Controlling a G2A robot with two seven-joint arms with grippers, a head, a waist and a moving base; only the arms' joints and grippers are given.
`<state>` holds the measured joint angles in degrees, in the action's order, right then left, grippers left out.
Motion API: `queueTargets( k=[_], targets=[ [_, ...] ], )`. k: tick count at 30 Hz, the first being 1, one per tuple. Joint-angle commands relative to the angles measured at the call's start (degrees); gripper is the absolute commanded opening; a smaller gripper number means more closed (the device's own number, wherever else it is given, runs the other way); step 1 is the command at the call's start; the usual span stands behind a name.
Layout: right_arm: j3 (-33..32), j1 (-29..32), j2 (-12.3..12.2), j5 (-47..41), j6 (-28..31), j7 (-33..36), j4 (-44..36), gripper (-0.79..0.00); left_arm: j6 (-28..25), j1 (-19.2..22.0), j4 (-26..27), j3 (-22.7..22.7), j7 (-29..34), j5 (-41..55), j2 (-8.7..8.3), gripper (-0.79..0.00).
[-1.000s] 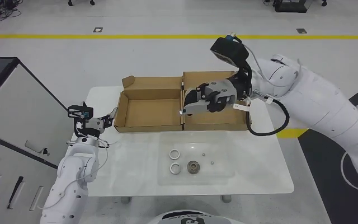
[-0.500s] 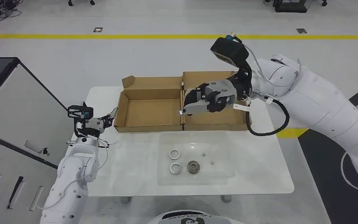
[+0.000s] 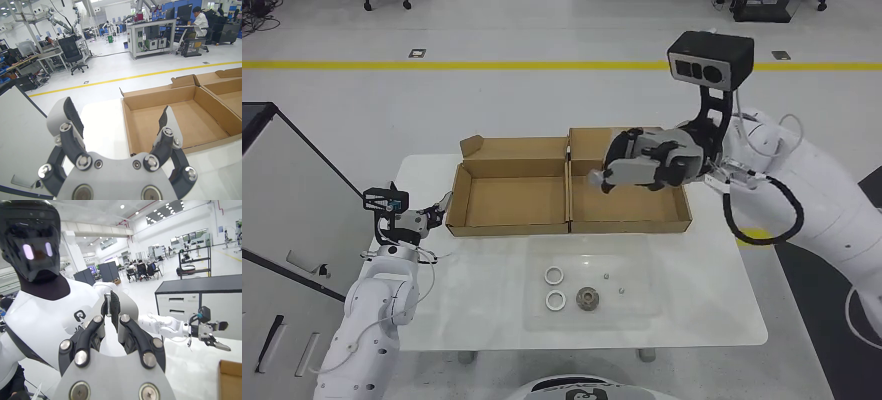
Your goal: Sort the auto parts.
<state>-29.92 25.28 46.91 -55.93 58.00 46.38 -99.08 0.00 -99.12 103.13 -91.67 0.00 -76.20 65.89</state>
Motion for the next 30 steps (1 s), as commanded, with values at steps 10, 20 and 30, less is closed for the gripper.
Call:
queueTargets(
  k=[10, 20, 30],
  targets=[
    [-7.9, 6.0, 2.8, -6.9, 0.0, -0.1, -6.5, -0.785, 0.0, 0.0, 0.0, 0.0, 0.0, 0.0, 0.0, 0.0],
    [-9.5, 7.2, 4.4, -10.1, -0.5, 0.5, -8.5, -0.785, 0.0, 0.0, 0.0, 0.0, 0.0, 0.0, 0.0, 0.0],
    [-11.7, 11.7, 5.3, -14.3, 0.0, -1.7, -12.0, -0.785, 0.0, 0.0, 0.0, 0.0, 0.0, 0.0, 0.0, 0.0]
  ],
)
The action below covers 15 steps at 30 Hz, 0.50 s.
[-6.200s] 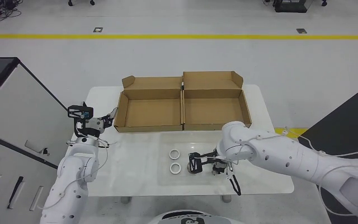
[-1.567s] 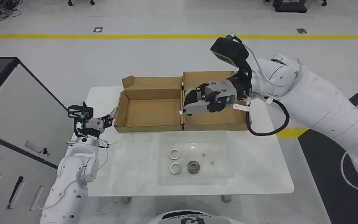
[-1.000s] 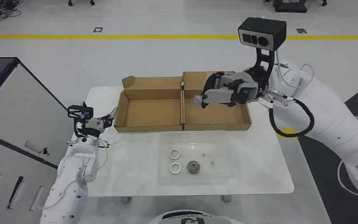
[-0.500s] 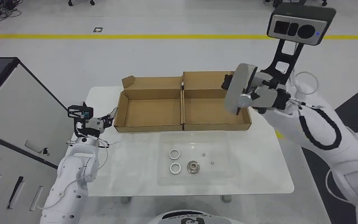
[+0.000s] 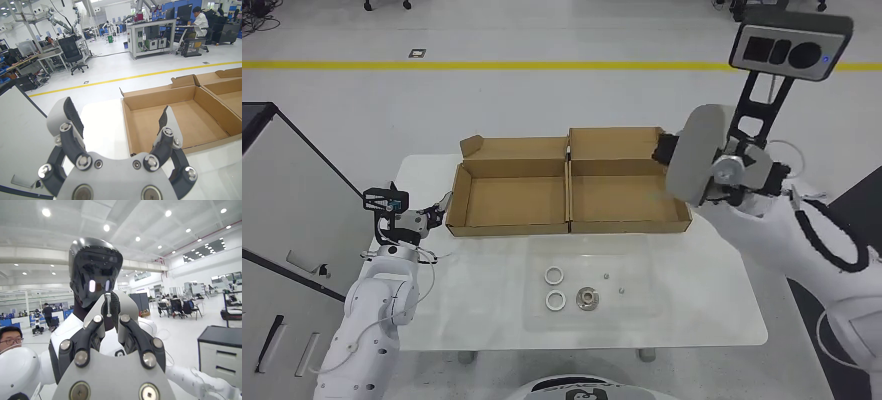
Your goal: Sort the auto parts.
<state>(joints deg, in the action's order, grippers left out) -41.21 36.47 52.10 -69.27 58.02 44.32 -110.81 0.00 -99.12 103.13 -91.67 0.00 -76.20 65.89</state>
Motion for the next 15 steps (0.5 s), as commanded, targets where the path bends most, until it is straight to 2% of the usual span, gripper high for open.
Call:
queueTargets(
  k=[1, 10, 15],
  targets=[
    [-1.0, 1.3, 0.3, -2.0, 0.0, 0.9, -0.7, -0.785, 0.0, 0.0, 0.0, 0.0, 0.0, 0.0, 0.0, 0.0],
    [-5.8, 7.1, 2.5, -7.5, -0.1, 2.1, -4.4, -0.785, 0.0, 0.0, 0.0, 0.0, 0.0, 0.0, 0.0, 0.0],
    [-9.3, 9.2, 3.5, -5.1, -1.4, 3.4, -3.3, -0.785, 0.0, 0.0, 0.0, 0.0, 0.0, 0.0, 0.0, 0.0]
  ],
)
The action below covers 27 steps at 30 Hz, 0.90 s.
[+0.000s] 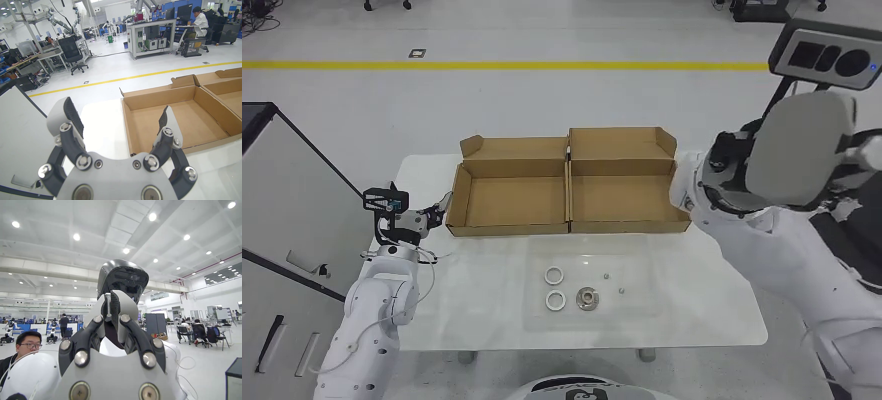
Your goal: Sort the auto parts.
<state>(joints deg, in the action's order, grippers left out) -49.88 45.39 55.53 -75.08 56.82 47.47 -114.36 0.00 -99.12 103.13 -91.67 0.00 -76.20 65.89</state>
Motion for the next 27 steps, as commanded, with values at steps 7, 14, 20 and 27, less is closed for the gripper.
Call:
queueTargets(
  k=[7, 14, 20, 27],
  targets=[
    [-5.9, 1.9, 0.1, 11.8, -4.9, 3.3, 3.6, -0.785, 0.0, 0.0, 0.0, 0.0, 0.0, 0.0, 0.0, 0.0],
    [-9.9, 3.9, 0.0, 23.2, -10.9, 1.6, 2.8, -0.785, 0.0, 0.0, 0.0, 0.0, 0.0, 0.0, 0.0, 0.0],
    [-11.6, 6.6, 0.3, 24.1, -11.8, -0.6, 0.8, -0.785, 0.0, 0.0, 0.0, 0.0, 0.0, 0.0, 0.0, 0.0],
    [-11.6, 8.4, 1.3, 13.9, -9.0, 1.2, 0.5, -0.785, 0.0, 0.0, 0.0, 0.0, 0.0, 0.0, 0.0, 0.0]
  ],
)
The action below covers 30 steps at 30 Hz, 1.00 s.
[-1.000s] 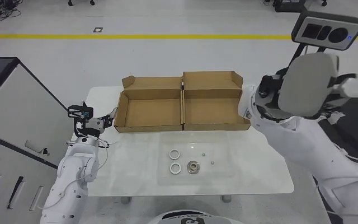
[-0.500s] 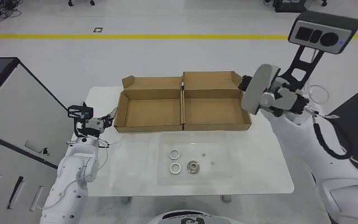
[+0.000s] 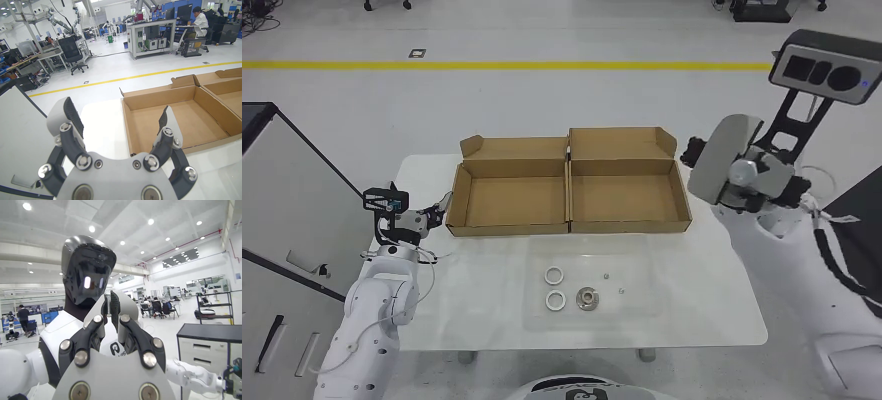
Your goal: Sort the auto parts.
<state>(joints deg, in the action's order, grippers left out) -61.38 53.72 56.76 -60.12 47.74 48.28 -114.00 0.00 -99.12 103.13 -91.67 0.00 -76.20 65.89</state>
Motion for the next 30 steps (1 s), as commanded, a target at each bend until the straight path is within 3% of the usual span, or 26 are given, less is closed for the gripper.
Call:
queueTargets(
  k=[1, 8, 24, 30],
  targets=[
    [-0.1, 0.3, 0.2, -2.1, 0.2, 0.7, 0.2, -0.785, 0.0, 0.0, 0.0, 0.0, 0.0, 0.0, 0.0, 0.0],
    [-0.6, 1.1, 1.2, -7.0, -0.1, 2.9, 0.9, -0.785, 0.0, 0.0, 0.0, 0.0, 0.0, 0.0, 0.0, 0.0],
    [-5.2, 1.1, 1.9, 10.4, -7.1, 4.2, 1.3, -0.785, 0.0, 0.0, 0.0, 0.0, 0.0, 0.0, 0.0, 0.0],
    [-5.5, 2.8, 2.4, 7.1, -7.4, 3.4, 0.5, -0.785, 0.0, 0.0, 0.0, 0.0, 0.0, 0.0, 0.0, 0.0]
  ],
)
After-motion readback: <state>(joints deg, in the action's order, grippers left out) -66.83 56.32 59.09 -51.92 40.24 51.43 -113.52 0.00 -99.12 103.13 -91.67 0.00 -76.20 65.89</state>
